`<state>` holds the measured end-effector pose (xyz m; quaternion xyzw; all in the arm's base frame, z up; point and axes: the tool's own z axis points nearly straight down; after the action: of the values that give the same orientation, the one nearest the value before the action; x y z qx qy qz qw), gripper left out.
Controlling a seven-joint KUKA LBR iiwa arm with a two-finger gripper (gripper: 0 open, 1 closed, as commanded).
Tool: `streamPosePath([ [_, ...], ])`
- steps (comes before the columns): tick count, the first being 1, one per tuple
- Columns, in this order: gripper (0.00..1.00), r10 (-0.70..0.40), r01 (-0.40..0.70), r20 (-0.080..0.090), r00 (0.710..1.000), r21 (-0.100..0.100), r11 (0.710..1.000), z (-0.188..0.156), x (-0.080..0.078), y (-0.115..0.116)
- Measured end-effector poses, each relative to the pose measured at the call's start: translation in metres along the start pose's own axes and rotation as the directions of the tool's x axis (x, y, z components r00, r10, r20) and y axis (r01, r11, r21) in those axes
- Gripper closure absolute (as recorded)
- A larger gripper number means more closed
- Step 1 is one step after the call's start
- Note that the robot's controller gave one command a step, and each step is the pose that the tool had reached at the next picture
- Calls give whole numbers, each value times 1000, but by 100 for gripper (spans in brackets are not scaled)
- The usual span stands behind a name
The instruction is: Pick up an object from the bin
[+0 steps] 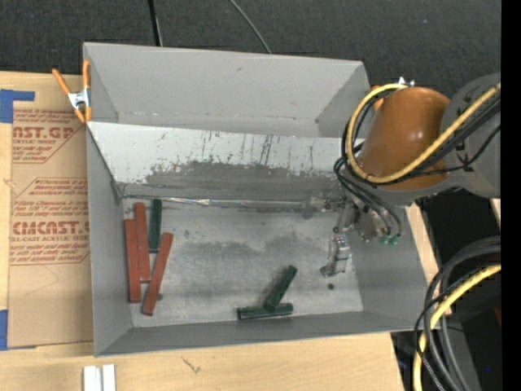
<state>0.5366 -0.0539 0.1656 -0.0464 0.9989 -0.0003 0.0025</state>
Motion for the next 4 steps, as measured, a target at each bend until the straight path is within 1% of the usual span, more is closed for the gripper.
streamPosePath([
  [1,0,-19,19,-1,1000,-1,1000,56,8,23],
  [2,100,-300,300,-4,954,-3,954,96,19,33],
  [3,100,-300,300,-4,954,-3,954,96,19,33],
  [4,100,-346,346,6,938,1,938,-92,14,57],
])
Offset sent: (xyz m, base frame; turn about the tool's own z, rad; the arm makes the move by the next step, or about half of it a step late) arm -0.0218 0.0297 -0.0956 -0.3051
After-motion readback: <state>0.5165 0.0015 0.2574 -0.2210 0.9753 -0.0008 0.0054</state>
